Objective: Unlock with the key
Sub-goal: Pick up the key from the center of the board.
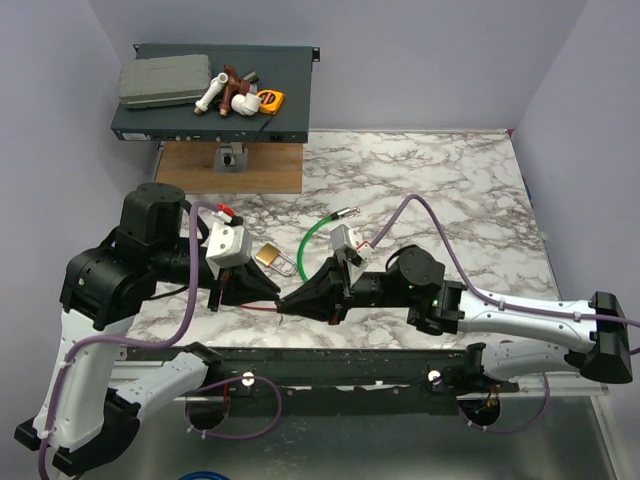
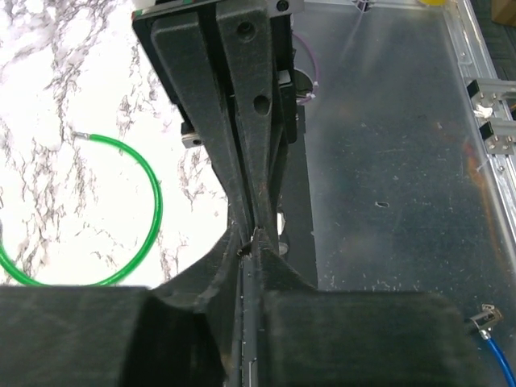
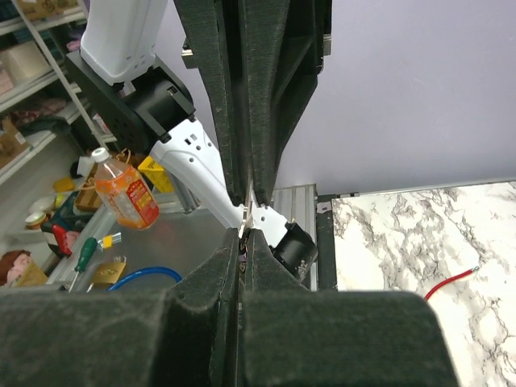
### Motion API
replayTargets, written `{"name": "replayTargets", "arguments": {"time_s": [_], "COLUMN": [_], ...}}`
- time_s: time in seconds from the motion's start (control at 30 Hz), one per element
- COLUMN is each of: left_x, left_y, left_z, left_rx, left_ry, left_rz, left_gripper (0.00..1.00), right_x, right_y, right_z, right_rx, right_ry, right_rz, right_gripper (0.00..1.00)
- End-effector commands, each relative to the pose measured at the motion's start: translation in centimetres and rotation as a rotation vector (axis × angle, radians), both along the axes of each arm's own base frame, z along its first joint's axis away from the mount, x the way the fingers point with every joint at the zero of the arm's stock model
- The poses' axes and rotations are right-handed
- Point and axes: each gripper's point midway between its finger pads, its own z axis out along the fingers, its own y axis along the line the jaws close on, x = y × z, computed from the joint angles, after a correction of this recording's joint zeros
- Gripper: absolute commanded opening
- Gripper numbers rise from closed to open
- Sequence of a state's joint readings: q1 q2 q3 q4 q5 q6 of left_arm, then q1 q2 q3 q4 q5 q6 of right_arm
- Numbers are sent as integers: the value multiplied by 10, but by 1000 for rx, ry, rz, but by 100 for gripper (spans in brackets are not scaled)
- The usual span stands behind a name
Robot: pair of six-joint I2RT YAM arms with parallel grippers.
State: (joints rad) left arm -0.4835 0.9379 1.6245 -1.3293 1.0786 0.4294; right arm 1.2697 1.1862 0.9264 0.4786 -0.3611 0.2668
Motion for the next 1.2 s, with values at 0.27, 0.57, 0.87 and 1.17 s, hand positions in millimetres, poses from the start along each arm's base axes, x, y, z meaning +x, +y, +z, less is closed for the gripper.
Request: {"name": "replayTargets", "arguments": {"time_s": [0.27, 0.57, 0.87, 1.17], "left_x": [24, 94, 183, 266], "left_y": [5, 24, 34, 62], "left_z": [10, -64, -160, -252], "left_rx": [37, 311, 416, 613], "left_ry": [-64, -241, -200, -14], "left_rz": [132, 255, 336, 408], "left_gripper": [97, 99, 98, 98], "right_x": [27, 30, 26, 28], "right_y": [-21, -48, -67, -87], "right_z": [-6, -30, -43, -35], "right_rx": [-34, -140, -192, -186], "right_ry": [73, 85, 103, 133], "right_rz": [-154, -222, -230, -278], "right_gripper": [1, 1, 1, 1]}}
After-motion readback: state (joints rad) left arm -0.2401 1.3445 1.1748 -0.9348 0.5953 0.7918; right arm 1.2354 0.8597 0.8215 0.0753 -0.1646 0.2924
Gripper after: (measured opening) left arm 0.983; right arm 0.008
